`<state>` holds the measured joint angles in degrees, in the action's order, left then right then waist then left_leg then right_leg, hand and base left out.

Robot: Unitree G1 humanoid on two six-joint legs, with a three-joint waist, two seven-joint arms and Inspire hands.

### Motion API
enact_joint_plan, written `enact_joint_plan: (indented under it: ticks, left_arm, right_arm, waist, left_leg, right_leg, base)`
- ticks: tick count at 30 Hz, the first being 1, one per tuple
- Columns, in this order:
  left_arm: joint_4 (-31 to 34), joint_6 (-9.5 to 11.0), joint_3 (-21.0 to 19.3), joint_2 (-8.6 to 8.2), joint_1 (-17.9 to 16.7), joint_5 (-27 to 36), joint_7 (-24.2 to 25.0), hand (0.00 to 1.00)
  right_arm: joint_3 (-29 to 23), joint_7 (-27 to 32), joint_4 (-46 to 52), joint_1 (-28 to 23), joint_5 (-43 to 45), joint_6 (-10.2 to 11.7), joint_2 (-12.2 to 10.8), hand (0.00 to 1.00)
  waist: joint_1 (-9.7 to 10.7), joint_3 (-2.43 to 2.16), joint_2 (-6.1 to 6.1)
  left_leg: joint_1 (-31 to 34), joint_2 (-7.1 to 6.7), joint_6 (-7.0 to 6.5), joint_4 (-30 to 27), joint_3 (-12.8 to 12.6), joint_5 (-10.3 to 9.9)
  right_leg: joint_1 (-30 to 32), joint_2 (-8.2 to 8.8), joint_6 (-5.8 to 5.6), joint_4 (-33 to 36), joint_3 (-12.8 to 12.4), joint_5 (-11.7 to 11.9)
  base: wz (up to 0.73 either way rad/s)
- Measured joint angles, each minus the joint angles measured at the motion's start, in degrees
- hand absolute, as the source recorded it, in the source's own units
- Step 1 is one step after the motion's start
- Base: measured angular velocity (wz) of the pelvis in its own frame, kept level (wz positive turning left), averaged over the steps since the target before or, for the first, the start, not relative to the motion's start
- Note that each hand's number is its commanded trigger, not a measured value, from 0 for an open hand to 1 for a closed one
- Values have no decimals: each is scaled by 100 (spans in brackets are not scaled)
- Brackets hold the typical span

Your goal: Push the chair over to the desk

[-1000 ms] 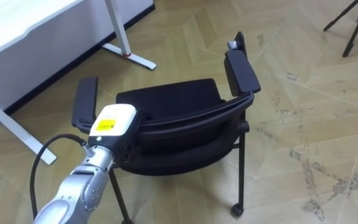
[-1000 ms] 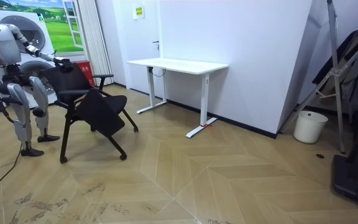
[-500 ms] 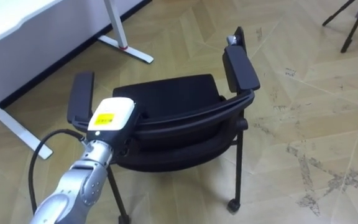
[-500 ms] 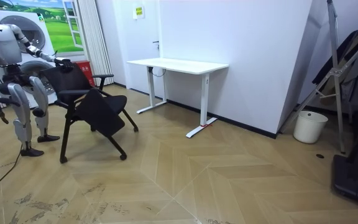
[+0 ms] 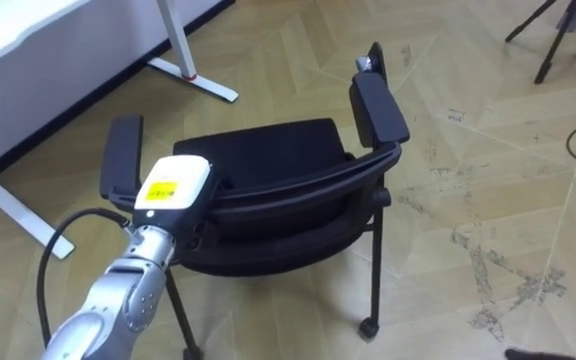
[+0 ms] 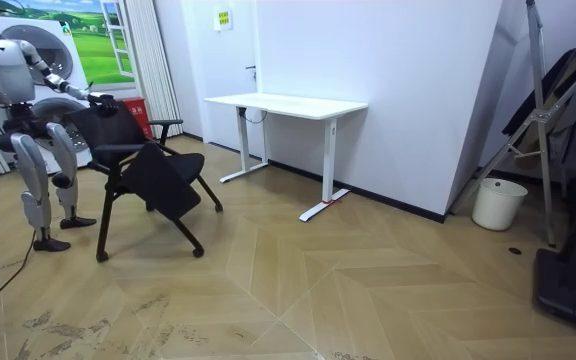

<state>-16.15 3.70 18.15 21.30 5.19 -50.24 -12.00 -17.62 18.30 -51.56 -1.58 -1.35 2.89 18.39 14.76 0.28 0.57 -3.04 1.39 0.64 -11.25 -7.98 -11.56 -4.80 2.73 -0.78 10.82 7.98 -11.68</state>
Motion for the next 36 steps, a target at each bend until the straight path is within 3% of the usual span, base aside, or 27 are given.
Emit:
enact_joint_plan:
  ticks: [2,8,16,19,25,36]
  left_arm:
    - [68,2,10,54,0,-3,28,100]
    - [100,68,16,125,0,-2,115,100]
    - [232,91,49,122,61,-21,389,100]
    - [330,119,49,122,71,-53,507,100]
    - [424,209,54,125,110,-175,552,100]
    - [414,417,83,140,200,-193,648,100]
  right_arm:
    - [95,317,698,4,612,11,17,0]
    - [581,484,1784,310,2319,144,38,0]
    - [1263,40,2982,325,3624,134,38,0]
    - [1370,-103,3194,358,3895,129,63,0]
    - [1876,-362,3237,581,4606,139,92,0]
    - [2314,-914,3373,668,4746,225,244,0]
  waist:
    - [-47,-11,-69]
    - [-118,-23,-88]
    - [-400,-20,-87]
    - [-584,-14,-98]
    - [-687,23,-157]
    - [-897,40,-182]
  left_leg:
    - [25,1,0,-11,-1,0]
    - [1,2,0,-3,10,0]
    - [-26,9,0,44,-8,0]
    - [-28,16,0,61,-62,0]
    - [0,9,0,97,-11,0]
    - [21,9,1,97,-24,0]
  right_leg:
    - [26,-3,4,3,-11,6]
    - [16,-3,6,-6,11,11]
    - [35,-7,6,-11,-12,11]
    - [73,-14,7,0,-86,11]
    - [86,-12,6,-18,-58,11]
    - [107,-16,6,-22,-104,11]
  base:
    - [0]
    - [-1]
    - [-3]
    - [-9]
    - [2]
    - [-1]
